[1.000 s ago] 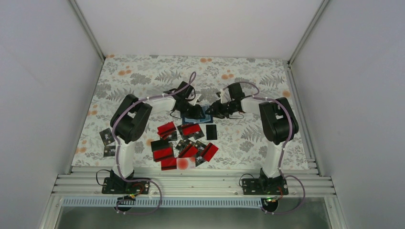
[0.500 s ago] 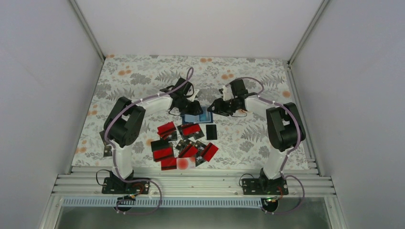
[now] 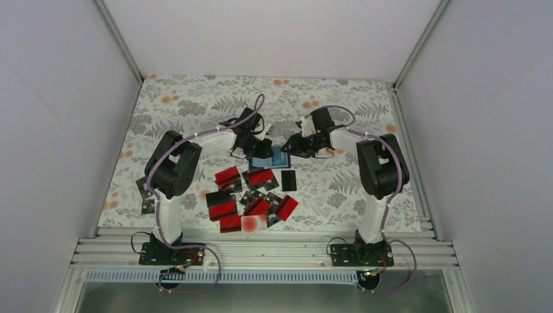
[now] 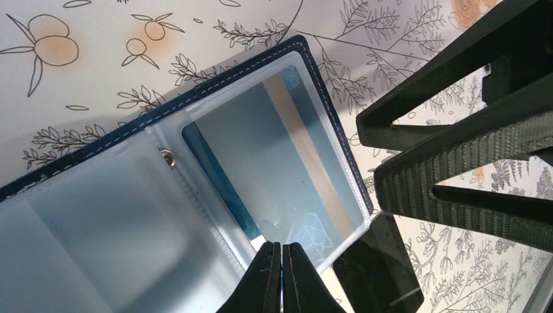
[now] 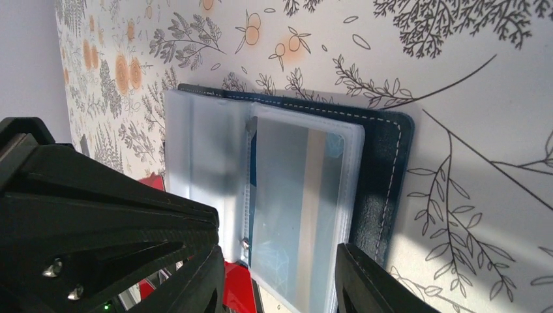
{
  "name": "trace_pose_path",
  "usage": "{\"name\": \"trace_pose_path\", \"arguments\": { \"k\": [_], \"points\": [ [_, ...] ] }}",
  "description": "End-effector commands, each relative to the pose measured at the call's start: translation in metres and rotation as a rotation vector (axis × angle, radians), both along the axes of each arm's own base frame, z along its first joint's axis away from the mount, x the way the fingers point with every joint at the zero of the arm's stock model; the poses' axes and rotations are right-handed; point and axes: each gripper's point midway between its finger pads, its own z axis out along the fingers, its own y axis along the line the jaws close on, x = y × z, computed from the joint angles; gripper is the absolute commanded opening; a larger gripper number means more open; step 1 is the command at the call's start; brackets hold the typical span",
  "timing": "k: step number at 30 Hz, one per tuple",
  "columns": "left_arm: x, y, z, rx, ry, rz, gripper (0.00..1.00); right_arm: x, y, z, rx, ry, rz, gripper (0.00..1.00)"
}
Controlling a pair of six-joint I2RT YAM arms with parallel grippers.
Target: Put the credit cards into the card holder
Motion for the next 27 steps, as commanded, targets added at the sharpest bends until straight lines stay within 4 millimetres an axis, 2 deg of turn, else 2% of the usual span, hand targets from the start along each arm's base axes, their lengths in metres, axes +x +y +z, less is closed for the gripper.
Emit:
{"name": "trace_pose_path", "arguments": {
  "k": [1,27],
  "points": [
    [0.007,-0.003,-0.010,0.007,-0.002,-0.006,0.03,0.009,0.007,0.003,0.019,-0.019,0.006,0.44],
    [0.007,0.008,-0.056,0.189,0.022,0.019,0.02,0.012,0.008,0.000,0.022,-0.013,0.011,0.45]
  ]
}}
